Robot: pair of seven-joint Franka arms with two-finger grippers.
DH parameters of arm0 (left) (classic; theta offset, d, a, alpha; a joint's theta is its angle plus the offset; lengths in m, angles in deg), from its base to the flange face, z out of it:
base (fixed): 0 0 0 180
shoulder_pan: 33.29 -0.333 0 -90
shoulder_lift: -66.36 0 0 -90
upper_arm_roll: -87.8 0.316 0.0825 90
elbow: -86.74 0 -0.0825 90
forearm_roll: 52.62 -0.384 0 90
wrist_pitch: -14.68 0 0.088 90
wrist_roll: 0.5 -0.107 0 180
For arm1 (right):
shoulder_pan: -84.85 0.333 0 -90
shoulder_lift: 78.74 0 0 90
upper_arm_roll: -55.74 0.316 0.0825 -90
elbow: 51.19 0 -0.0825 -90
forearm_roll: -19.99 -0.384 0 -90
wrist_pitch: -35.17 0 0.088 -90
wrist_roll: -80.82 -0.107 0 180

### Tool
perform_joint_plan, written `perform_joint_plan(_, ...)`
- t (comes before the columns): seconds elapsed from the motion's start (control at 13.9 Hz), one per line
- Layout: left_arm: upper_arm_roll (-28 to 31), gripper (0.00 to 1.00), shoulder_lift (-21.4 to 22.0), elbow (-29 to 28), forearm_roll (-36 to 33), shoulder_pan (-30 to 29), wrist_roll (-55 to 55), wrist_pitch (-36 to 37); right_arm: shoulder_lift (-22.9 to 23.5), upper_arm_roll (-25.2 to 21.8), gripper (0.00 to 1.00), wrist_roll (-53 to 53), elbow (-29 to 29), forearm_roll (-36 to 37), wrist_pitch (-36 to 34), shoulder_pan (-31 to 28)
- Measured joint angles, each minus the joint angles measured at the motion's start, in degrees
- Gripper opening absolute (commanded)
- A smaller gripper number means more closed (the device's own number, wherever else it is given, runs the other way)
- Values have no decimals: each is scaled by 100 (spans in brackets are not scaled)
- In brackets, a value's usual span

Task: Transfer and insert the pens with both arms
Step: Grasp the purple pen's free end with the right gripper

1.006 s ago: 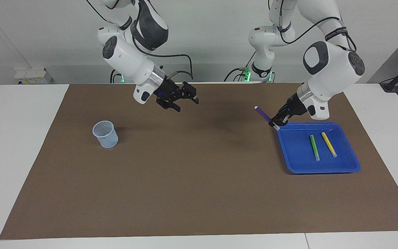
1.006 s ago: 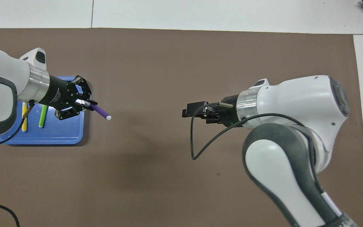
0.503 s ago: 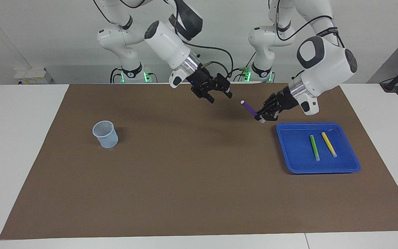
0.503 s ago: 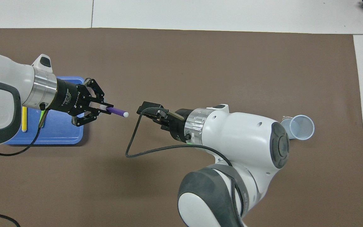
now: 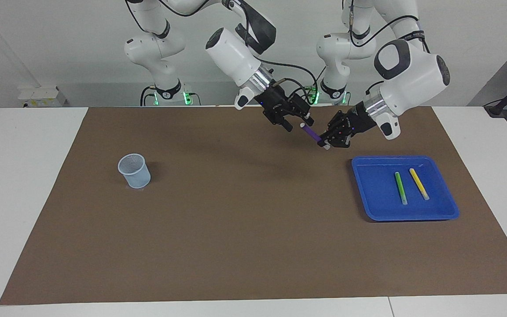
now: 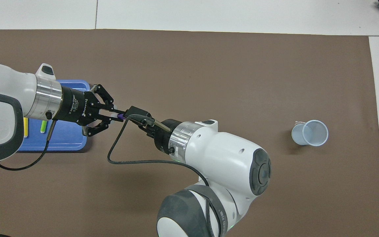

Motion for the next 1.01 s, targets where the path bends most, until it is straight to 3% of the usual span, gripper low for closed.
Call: perform_joint_plan(1.01, 5, 0, 187, -183, 115, 219, 251, -170, 111, -56, 72, 315, -165, 0, -138, -119)
